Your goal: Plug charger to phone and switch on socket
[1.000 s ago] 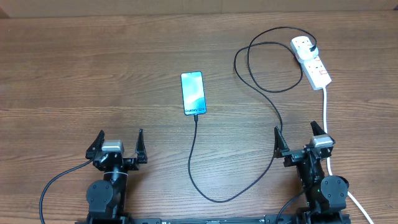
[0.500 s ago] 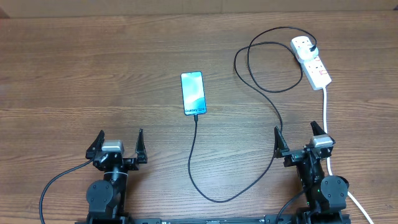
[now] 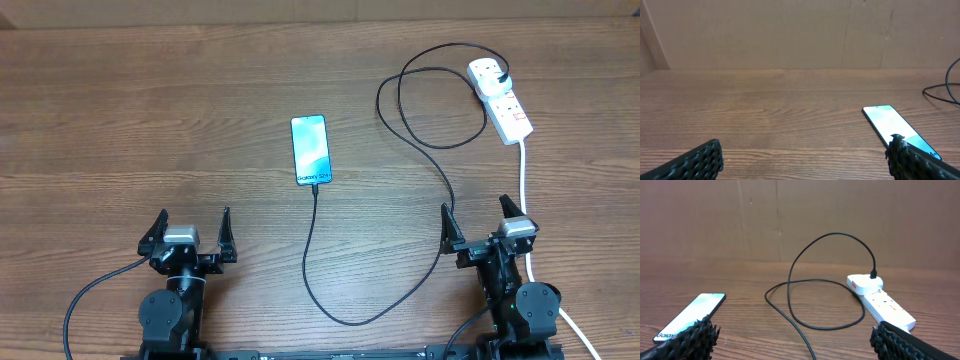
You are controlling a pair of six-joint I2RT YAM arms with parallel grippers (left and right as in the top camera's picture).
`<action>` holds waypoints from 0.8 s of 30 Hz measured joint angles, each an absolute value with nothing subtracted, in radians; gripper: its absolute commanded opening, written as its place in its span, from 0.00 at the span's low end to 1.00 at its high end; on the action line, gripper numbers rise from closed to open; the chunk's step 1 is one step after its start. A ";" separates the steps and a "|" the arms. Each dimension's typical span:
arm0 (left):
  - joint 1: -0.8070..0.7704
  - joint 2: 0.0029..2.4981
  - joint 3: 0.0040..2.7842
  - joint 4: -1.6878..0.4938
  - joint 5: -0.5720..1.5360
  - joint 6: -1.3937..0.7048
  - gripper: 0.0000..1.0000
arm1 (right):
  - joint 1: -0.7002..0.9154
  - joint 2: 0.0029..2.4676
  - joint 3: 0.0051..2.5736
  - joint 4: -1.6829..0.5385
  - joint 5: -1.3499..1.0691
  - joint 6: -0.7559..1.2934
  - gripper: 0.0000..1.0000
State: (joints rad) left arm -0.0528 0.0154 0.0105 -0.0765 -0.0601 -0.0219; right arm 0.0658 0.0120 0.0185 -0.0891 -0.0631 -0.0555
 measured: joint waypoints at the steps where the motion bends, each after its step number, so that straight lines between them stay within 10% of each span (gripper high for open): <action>1: -0.053 0.015 0.010 -0.076 -0.060 -0.022 0.99 | 0.066 0.012 0.019 -0.089 -0.063 -0.055 1.00; 24: -0.053 0.015 0.010 -0.076 -0.060 -0.022 0.99 | 0.066 0.012 0.019 -0.088 -0.075 -0.055 1.00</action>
State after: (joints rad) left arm -0.0528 0.0154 0.0105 -0.0765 -0.0601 -0.0219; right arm 0.0658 0.0120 0.0185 -0.0879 -0.0746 -0.0547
